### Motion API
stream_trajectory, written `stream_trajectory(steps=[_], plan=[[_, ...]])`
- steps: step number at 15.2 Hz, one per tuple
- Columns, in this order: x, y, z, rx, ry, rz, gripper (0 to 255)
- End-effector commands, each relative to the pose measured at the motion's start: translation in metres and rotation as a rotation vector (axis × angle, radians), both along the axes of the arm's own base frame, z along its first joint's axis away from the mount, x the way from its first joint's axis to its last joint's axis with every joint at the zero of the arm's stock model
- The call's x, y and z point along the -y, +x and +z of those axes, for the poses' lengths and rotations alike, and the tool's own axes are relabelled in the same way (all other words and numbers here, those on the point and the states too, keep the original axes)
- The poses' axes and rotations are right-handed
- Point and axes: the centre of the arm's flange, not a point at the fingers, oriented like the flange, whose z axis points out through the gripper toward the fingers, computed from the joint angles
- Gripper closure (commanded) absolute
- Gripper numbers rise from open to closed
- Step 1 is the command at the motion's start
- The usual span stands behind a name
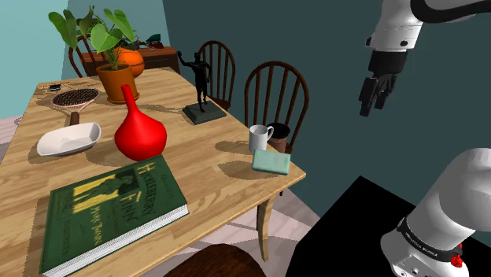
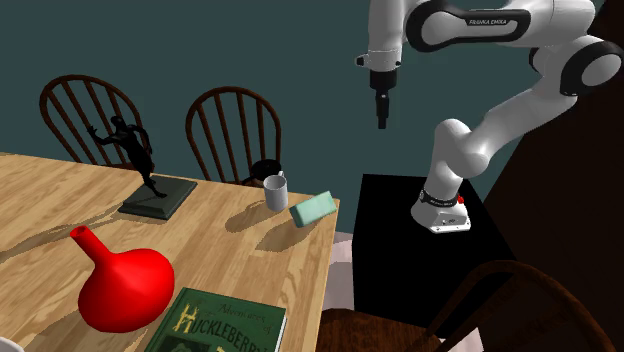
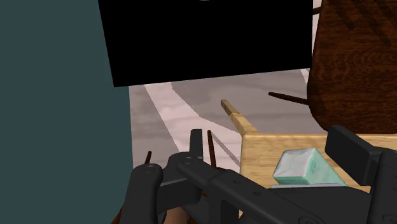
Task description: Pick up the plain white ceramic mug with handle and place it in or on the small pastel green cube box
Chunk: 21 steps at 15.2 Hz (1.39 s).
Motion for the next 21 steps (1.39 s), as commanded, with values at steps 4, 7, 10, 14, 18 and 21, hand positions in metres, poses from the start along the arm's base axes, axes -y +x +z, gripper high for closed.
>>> stream_trajectory(steps=[4, 7, 10, 14, 18, 21], plan=[[-0.013, 0.035, -0.016, -0.005, -0.006, 0.02, 0], [-0.026, 0.07, -0.033, -0.009, -0.012, 0.041, 0], [-0.039, 0.104, -0.05, -0.014, -0.018, 0.061, 0], [-0.059, 0.15, -0.073, -0.02, -0.025, 0.088, 0], [-0.079, 0.194, -0.096, -0.027, -0.033, 0.115, 0], [-0.095, 0.227, -0.114, -0.031, -0.039, 0.135, 0]])
